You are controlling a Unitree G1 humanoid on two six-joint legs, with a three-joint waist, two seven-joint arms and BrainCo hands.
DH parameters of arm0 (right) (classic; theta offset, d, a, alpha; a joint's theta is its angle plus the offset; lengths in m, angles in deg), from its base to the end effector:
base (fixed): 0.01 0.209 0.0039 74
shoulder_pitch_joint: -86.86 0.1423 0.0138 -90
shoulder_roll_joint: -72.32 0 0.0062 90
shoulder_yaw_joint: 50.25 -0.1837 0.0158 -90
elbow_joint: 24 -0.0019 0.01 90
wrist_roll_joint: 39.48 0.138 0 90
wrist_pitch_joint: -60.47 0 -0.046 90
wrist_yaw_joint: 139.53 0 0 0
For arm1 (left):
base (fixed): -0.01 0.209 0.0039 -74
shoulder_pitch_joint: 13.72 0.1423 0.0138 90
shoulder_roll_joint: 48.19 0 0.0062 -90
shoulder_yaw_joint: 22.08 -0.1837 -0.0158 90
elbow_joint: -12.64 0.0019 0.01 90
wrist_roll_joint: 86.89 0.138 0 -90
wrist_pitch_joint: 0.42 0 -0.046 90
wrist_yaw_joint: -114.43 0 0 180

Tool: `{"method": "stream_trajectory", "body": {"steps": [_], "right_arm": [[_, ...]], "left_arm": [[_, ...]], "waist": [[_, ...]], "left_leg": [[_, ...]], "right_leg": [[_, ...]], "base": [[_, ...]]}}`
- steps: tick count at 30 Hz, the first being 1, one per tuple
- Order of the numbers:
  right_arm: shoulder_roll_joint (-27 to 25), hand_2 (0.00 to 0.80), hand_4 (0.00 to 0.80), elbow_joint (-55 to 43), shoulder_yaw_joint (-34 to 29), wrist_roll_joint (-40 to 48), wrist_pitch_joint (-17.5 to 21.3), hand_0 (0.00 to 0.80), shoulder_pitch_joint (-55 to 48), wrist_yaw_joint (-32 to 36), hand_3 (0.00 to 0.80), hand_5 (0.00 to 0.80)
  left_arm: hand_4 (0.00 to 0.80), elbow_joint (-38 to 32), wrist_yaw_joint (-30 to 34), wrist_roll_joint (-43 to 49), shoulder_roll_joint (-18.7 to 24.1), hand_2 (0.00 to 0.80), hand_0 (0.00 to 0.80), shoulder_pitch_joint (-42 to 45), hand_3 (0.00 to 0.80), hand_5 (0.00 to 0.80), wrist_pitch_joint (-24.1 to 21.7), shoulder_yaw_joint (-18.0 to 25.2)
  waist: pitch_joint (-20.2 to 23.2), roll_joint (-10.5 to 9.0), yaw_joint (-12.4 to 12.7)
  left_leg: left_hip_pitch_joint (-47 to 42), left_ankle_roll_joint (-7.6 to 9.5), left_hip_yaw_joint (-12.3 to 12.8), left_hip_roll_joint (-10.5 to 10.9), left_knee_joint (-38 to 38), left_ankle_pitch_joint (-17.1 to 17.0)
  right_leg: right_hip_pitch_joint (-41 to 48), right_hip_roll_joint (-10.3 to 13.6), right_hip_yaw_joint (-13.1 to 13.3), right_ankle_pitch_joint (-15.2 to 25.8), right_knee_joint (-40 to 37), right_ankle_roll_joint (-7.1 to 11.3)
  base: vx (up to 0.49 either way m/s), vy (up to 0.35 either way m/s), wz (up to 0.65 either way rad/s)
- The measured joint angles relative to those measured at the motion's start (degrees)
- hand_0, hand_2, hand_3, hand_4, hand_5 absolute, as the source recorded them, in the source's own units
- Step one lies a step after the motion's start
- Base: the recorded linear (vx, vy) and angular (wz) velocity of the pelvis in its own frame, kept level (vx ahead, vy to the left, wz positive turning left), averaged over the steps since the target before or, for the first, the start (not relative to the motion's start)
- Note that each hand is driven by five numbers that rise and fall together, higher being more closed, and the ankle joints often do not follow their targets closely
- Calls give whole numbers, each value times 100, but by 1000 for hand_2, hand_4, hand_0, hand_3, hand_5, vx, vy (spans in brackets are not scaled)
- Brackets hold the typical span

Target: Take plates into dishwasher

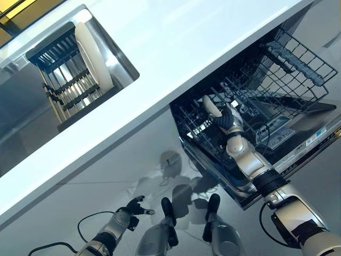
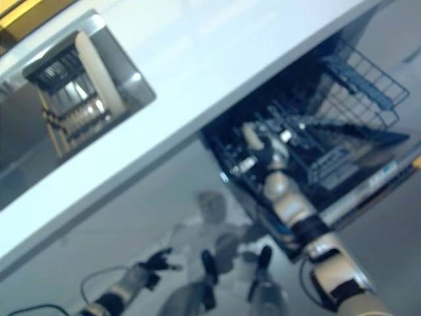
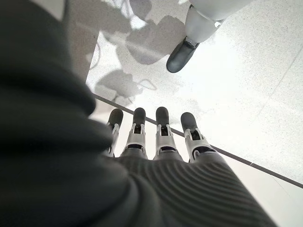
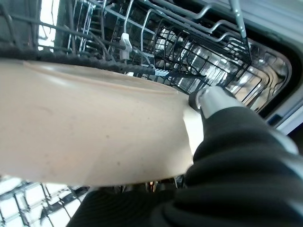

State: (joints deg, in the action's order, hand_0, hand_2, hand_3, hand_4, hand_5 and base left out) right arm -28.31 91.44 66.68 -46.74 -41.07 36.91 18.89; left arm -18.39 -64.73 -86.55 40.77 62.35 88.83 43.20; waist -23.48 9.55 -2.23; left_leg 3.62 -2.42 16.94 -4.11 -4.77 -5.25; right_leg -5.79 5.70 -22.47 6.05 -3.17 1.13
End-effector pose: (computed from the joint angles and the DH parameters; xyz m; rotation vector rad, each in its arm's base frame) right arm 0.3169 -0.1568 0.1181 -0.8194 -0.1543 -0.1201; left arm 0.1817 0.1870 -0.0766 0.5078 0.8113 -0.2777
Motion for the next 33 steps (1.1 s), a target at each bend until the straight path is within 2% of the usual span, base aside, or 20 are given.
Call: {"method": "stream_trajectory", "body": {"steps": [13,33], "right_arm": [[4,800,800,94,3,125,-5,800,16,29,800,800],[2,800,800,411,77,87,-118,800,67,500,800,800]], "left_arm": [[0,4,-12,0,-34,0,0,-6,0,0,23,0],[0,24,-35,0,-38,0,0,-21,0,0,40,-2]], "waist": [[4,-1,-5],[112,-52,-2]], "left_leg": [[-8,21,-8,11,2,-40],[-1,41,-54,15,1,-104]], "right_leg": [[-20,28,-3,-1,85,-1],[-41,49,-18,3,171,-8]], "base": [[0,0,0],[0,0,0]]}}
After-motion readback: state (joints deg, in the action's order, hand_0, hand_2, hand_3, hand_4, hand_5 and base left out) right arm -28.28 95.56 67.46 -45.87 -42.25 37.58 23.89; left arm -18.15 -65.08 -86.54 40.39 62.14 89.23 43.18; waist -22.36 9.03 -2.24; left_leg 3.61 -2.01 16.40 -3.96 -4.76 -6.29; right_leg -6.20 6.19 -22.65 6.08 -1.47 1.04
